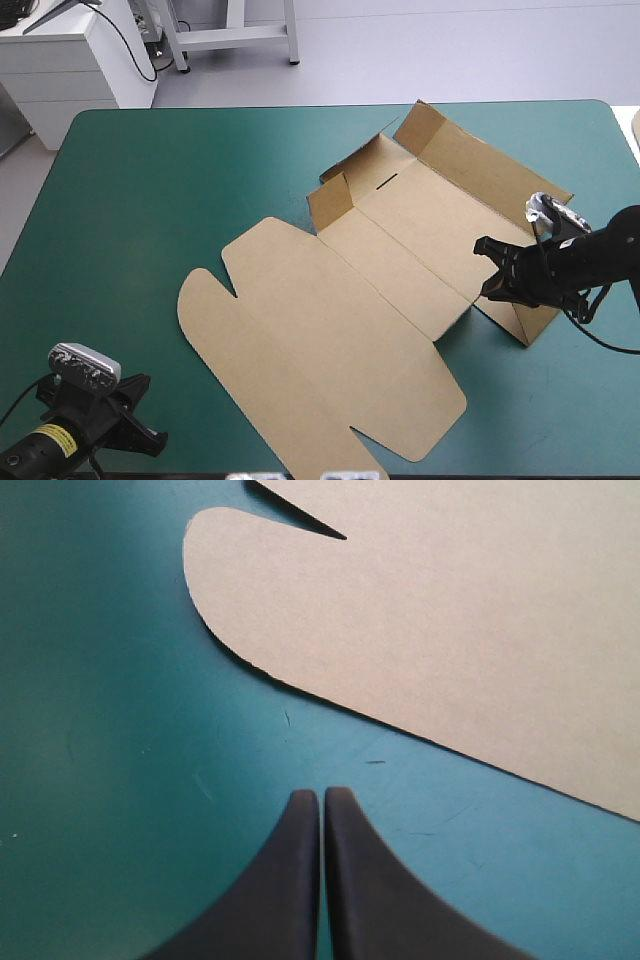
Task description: Fold the box
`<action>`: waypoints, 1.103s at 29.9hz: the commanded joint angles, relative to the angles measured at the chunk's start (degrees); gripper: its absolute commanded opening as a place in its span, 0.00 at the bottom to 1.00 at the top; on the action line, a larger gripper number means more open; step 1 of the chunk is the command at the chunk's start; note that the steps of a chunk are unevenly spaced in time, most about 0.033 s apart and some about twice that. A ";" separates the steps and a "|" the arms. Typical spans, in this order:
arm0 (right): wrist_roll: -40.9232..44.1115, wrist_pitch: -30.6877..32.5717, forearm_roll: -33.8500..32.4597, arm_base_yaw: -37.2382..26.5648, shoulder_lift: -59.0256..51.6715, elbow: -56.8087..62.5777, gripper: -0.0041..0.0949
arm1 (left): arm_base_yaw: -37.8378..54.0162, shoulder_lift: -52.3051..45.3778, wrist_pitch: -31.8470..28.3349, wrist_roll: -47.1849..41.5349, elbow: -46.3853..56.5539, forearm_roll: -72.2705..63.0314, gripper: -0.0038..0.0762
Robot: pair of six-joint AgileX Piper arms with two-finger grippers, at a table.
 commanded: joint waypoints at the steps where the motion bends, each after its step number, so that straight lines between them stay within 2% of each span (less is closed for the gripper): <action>1: 2.49 0.41 2.50 0.13 1.21 -1.88 0.31 | -0.11 0.50 -3.28 -0.47 -1.26 -0.38 0.04; 3: 2.62 0.41 2.92 0.13 2.00 -1.88 0.40 | -0.11 0.50 -3.28 -0.47 -1.26 -0.38 0.04; 5: 2.62 0.41 3.08 0.13 3.04 -1.88 0.42 | -0.11 0.50 -3.28 -0.47 -1.26 -0.38 0.04; 17: 4.86 0.41 2.98 0.13 10.21 -1.88 0.42 | -0.11 0.50 -3.28 0.25 -1.26 -0.38 0.04; 27: 4.86 -0.87 1.13 0.13 11.93 -1.88 0.42 | -0.11 0.50 -3.28 0.25 -1.26 -0.38 0.04; 29: 4.86 -0.87 0.91 0.13 12.54 -1.88 0.41 | -0.11 0.50 -3.28 0.25 -1.26 -0.38 0.04; 33: 3.79 -1.11 0.91 0.13 14.12 -1.88 0.29 | -0.11 0.50 -3.15 0.25 -1.26 -0.38 0.04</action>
